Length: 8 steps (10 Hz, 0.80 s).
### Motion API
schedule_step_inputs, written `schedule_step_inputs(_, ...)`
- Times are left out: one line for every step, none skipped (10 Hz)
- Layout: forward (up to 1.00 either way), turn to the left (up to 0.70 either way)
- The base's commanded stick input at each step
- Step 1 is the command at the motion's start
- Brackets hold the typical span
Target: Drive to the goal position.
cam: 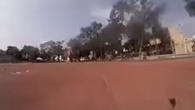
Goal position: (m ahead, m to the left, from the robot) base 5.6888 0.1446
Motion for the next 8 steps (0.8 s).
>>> schedule_step_inputs(0.70, 0.00)
schedule_step_inputs(0.70, 0.00)
schedule_step_inputs(0.70, 0.00)
schedule_step_inputs(0.70, 0.00)
schedule_step_inputs(0.70, -0.10)
schedule_step_inputs(0.70, -0.27)
schedule_step_inputs(0.70, -0.35)
schedule_step_inputs(0.70, -0.35)
